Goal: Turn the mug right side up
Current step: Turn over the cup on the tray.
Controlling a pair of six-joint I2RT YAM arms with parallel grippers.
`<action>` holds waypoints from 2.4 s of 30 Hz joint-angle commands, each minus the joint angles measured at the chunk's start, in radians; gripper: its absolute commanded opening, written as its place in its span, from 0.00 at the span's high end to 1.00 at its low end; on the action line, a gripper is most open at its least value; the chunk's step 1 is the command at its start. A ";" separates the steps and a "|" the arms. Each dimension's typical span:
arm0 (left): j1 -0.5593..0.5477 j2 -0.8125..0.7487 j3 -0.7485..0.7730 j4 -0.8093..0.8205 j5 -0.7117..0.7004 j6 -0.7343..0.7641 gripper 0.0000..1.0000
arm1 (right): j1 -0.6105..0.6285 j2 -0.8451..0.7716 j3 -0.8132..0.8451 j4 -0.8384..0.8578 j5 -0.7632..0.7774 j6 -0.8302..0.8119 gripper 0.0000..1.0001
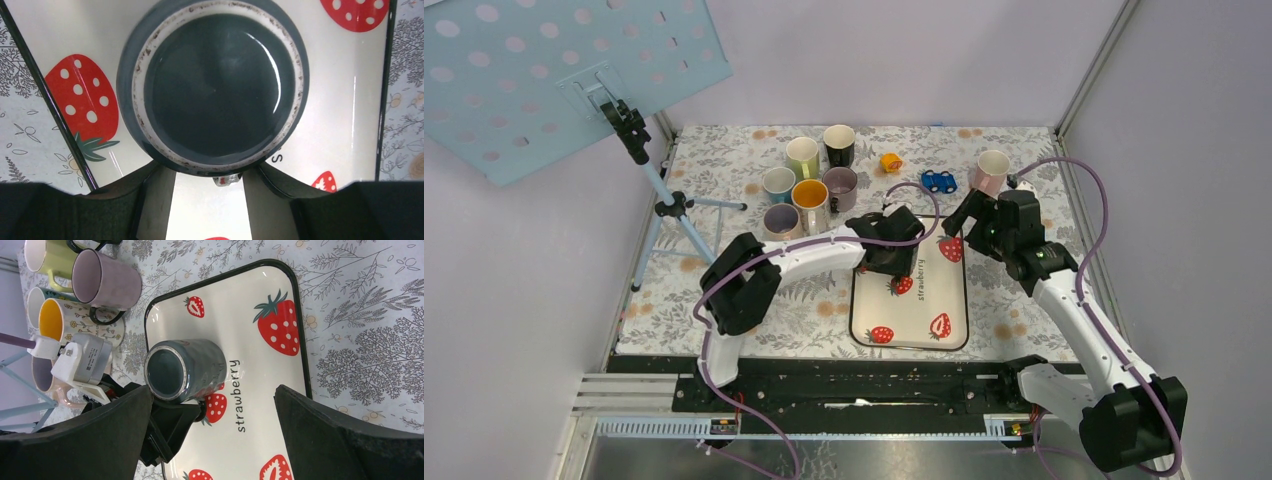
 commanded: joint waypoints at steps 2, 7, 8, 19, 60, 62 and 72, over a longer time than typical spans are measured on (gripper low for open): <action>-0.006 0.010 0.043 -0.004 -0.067 -0.002 0.50 | -0.008 -0.012 -0.001 0.039 -0.027 -0.016 0.00; -0.005 0.024 0.062 -0.004 -0.091 0.009 0.60 | -0.009 -0.014 -0.003 0.039 -0.032 -0.017 0.00; -0.005 0.026 0.065 -0.005 -0.093 0.011 0.61 | -0.009 -0.013 -0.004 0.039 -0.033 -0.018 0.00; -0.002 0.023 0.067 0.016 -0.065 0.062 1.00 | -0.008 -0.023 -0.020 0.048 -0.062 -0.016 0.00; 0.194 -0.342 0.094 0.274 0.492 -0.079 1.00 | -0.008 0.041 -0.464 1.248 -0.703 0.508 0.00; 0.199 -0.349 0.091 0.295 0.507 -0.099 1.00 | -0.008 0.066 -0.469 1.325 -0.704 0.550 0.01; 0.220 -0.395 0.012 0.471 0.605 -0.237 1.00 | -0.008 0.302 -0.484 1.889 -0.710 0.883 0.19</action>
